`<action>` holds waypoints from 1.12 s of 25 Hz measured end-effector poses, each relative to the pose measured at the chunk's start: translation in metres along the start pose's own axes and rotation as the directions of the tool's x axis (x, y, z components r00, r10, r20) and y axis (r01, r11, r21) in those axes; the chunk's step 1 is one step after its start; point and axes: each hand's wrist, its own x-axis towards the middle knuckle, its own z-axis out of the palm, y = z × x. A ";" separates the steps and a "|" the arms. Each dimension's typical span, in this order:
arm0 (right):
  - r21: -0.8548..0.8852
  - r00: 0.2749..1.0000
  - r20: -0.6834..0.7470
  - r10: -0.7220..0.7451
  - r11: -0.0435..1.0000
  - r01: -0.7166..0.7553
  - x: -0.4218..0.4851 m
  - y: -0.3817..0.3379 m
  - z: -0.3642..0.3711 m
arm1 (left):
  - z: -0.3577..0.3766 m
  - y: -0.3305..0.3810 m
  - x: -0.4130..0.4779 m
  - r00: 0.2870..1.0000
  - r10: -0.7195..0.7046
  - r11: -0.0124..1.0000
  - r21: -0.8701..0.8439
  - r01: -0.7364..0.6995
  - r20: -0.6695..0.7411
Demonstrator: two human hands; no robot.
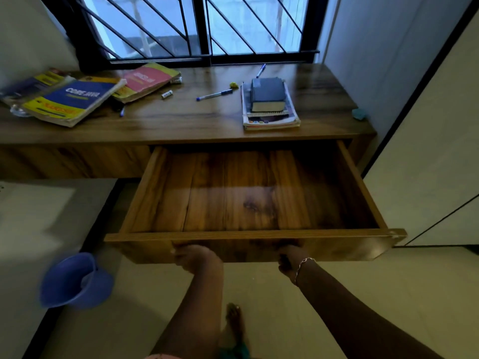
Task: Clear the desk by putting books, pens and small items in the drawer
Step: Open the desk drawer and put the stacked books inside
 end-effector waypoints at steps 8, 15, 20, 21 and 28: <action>-0.079 0.946 0.315 -0.073 0.992 0.103 -0.093 -0.041 0.033 | 0.019 0.041 -0.020 0.313 0.873 0.196 0.320 -0.927 0.373; 0.009 0.904 0.237 -0.356 0.931 0.364 -0.083 -0.112 0.045 | 0.068 0.065 -0.040 0.134 0.793 0.043 0.164 -0.986 0.594; -0.087 0.891 0.143 -0.431 0.891 0.446 -0.034 -0.182 0.058 | 0.137 0.100 -0.037 0.127 0.704 0.127 0.053 -0.991 0.698; -0.094 0.887 0.125 -0.444 0.885 0.456 -0.024 -0.197 0.061 | 0.152 0.109 -0.036 0.173 0.667 0.179 0.069 -0.981 0.725; -0.221 0.849 0.022 -0.528 0.826 0.519 0.045 -0.289 0.071 | 0.243 0.161 -0.028 0.393 0.289 0.467 0.230 -0.854 0.873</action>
